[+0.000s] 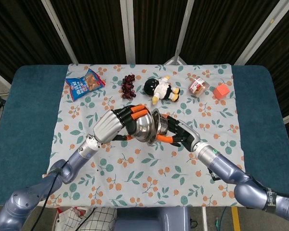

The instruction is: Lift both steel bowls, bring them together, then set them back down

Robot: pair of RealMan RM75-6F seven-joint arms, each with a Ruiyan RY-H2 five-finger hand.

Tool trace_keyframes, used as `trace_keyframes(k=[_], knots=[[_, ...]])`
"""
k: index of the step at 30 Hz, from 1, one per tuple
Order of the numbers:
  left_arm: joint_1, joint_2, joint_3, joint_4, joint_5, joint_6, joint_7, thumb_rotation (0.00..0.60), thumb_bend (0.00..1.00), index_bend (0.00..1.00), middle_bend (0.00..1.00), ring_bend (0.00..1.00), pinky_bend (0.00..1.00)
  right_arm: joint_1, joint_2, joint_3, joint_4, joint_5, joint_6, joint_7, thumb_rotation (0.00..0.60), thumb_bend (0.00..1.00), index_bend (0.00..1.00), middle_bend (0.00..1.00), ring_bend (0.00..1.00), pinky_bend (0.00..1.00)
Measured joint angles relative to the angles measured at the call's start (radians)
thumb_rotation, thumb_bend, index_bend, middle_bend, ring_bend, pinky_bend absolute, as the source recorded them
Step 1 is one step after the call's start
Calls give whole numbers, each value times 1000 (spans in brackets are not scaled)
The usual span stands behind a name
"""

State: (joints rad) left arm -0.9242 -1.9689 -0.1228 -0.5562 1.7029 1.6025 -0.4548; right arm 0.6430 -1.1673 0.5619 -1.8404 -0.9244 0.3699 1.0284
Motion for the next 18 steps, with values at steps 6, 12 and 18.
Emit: trace_keyframes(k=[6, 12, 18], knots=[[10, 26, 4, -31, 5, 43, 1, 600, 431, 555, 731, 553, 658, -15, 2, 24, 42, -2, -31, 13, 600, 346, 820, 741, 782, 986], [3, 38, 6, -65, 13, 59, 16, 600, 431, 555, 731, 554, 658, -27, -8, 49, 75, -4, -68, 33, 600, 351, 820, 741, 782, 986], [-15, 18, 11, -64, 13, 21, 30, 600, 431, 555, 731, 554, 658, -34, -23, 72, 48, -17, -98, 36, 600, 353, 820, 741, 782, 986]])
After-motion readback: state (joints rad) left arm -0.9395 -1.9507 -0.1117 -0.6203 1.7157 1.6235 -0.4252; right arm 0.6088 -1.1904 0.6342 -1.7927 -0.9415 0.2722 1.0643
